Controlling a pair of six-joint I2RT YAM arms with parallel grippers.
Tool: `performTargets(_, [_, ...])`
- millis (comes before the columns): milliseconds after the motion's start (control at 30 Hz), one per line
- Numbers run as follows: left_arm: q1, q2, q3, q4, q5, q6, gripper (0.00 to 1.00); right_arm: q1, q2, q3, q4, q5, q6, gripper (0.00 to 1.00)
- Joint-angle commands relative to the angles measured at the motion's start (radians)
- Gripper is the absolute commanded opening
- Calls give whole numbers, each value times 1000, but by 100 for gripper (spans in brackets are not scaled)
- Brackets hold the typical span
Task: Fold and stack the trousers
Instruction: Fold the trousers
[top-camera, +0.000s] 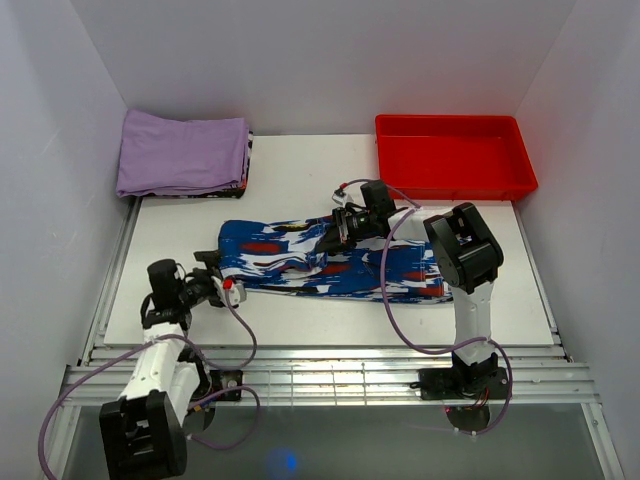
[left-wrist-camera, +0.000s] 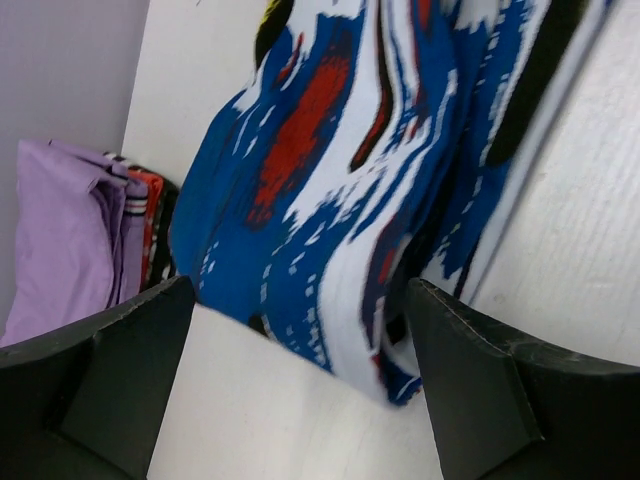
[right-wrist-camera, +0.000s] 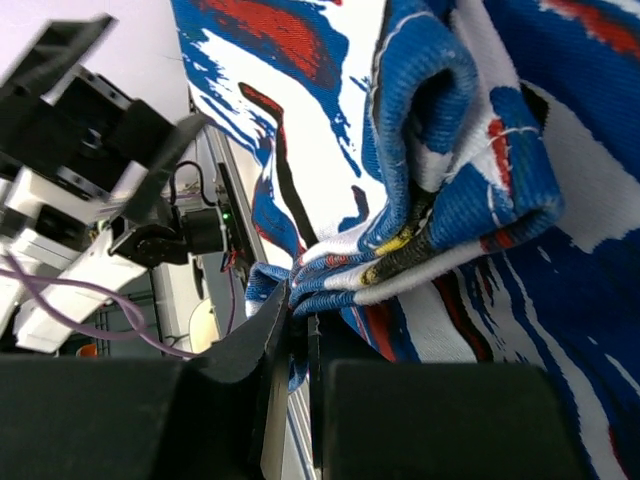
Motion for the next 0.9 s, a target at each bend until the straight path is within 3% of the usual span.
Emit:
performTargets(0, [-101, -39, -87, 168, -55, 17, 98, 13, -36, -19, 102, -69, 74, 8])
performTargets(200, [-185, 8, -115, 254, -161, -29, 98, 13, -36, -28, 140, -86, 100, 8])
performTargets(600, [-193, 180, -127, 456, -268, -15, 98, 13, -44, -60, 225, -120, 169, 8])
performTargets(700, [-193, 200, -140, 487, -277, -9, 98, 11, -55, -86, 295, -132, 218, 8])
performTargets(867, [-196, 280, -175, 673, -349, -41, 98, 13, -72, -142, 423, -155, 307, 8])
